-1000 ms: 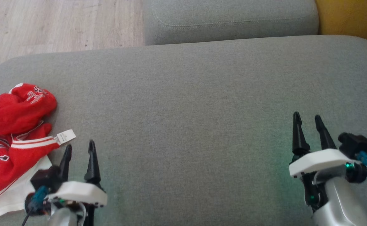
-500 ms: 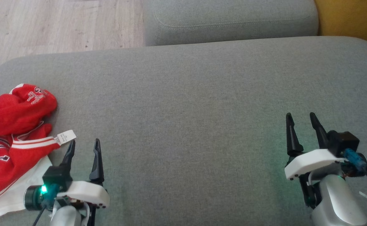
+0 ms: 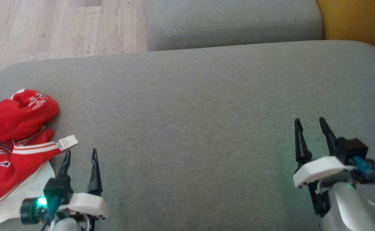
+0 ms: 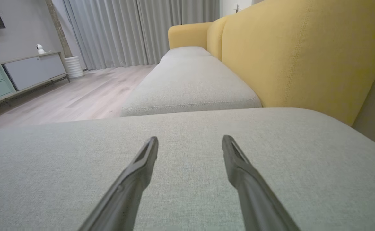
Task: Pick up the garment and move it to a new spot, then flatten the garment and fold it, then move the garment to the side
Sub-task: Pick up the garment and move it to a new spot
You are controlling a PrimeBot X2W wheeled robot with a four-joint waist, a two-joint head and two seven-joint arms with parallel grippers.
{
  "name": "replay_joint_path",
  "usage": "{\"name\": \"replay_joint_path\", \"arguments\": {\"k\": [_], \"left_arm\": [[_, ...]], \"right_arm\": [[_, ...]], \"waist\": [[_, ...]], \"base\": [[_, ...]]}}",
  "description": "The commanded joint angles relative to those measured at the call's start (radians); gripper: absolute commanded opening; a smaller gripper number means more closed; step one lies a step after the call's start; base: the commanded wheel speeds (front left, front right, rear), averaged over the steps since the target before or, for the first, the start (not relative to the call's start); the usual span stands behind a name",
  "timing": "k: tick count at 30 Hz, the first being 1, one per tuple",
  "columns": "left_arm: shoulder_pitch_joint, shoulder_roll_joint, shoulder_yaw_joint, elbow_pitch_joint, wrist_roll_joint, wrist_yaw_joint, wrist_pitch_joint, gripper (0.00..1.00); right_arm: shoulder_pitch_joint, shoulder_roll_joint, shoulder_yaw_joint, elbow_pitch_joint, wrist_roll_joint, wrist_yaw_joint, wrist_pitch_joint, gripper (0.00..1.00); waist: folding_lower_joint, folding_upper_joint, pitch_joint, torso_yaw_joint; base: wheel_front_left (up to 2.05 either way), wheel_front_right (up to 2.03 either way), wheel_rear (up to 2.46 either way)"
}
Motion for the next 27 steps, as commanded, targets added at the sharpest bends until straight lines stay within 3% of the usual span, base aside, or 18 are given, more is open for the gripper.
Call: {"name": "replay_joint_path", "arguments": {"k": [1,9,13,27], "left_arm": [[-0.016,0.006,0.035,-0.038,-0.003,0.004,-0.011,1.00],[-0.013,-0.002,0.041,-0.039,0.008,-0.005,-0.011,1.00],[-0.016,-0.007,0.051,-0.034,0.005,-0.004,-0.011,1.00],[0.001,-0.011,0.087,-0.041,0.007,-0.007,-0.011,1.00]], "right_arm": [[-0.003,-0.003,0.029,-0.029,0.011,0.008,-0.014,1.00],[-0.002,-0.003,0.038,-0.035,0.021,0.008,-0.014,1.00],[-0.006,-0.003,0.067,-0.036,0.034,0.008,-0.014,1.00],[0.016,-0.003,0.216,-0.042,0.093,0.008,-0.014,1.00]], "waist": [[0.0000,-0.0001,-0.001,0.000],[0.0000,-0.0001,0.002,0.016],[0.0000,-0.0001,0.009,0.059],[0.0000,-0.0001,0.033,0.388]], "base": [[0.00,0.00,0.00],[0.00,0.00,0.00],[0.00,0.00,0.00],[0.00,0.00,0.00]]}}
